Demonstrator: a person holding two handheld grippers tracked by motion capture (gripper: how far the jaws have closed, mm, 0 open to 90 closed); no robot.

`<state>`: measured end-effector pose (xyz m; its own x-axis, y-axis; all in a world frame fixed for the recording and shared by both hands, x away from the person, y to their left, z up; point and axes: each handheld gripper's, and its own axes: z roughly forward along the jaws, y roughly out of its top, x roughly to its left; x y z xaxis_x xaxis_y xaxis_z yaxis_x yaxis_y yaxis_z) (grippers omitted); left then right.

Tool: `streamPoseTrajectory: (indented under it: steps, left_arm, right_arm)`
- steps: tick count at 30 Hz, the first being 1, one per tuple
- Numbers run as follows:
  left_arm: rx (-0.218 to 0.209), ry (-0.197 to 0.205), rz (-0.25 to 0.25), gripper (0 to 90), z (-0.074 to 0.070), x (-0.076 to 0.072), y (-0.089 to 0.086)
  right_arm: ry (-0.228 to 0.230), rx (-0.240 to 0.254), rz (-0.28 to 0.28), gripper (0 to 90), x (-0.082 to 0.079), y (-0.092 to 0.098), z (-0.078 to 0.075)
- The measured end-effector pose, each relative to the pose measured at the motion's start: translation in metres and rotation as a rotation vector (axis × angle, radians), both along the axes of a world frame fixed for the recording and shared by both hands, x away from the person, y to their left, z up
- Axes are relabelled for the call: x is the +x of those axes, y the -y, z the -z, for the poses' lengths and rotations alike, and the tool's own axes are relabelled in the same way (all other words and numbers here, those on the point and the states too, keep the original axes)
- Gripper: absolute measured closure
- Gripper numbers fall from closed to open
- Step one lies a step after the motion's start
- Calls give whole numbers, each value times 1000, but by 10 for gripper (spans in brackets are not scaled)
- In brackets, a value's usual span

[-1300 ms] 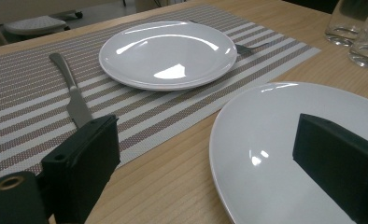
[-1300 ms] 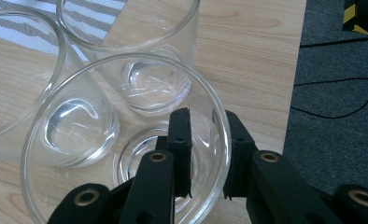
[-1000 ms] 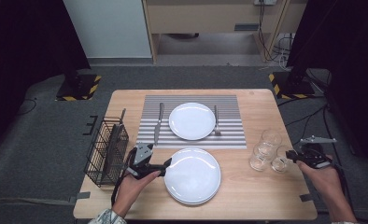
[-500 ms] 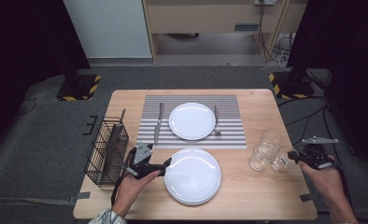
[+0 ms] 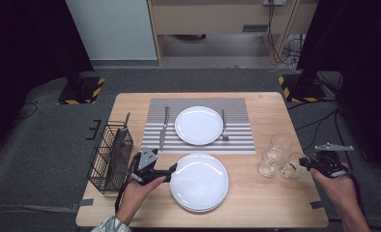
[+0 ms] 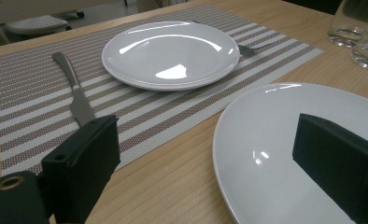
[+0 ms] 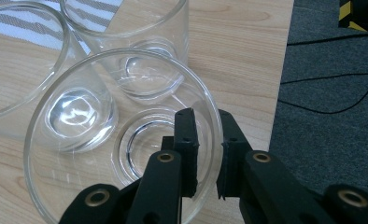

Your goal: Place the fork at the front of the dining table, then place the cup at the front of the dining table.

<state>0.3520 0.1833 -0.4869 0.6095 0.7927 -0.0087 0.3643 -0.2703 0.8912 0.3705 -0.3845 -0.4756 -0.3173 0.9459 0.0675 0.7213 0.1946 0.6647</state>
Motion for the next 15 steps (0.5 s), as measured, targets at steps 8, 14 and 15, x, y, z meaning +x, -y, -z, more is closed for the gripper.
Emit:
streamPoseTrajectory:
  steps: [8, 14, 15]
  left_arm:
    - [6, -3, 2, 67, 1, 0, 0]
    - [6, 0, 2, 67, 0, 0, 0]
    - [6, -1, 2, 67, 0, 0, 0]
  right_arm:
    - [20, 5, 0, 817, -4, 3, -6]
    - [37, 17, 0, 822, -7, 3, -13]
    - [37, 17, 0, 822, -7, 3, -13]
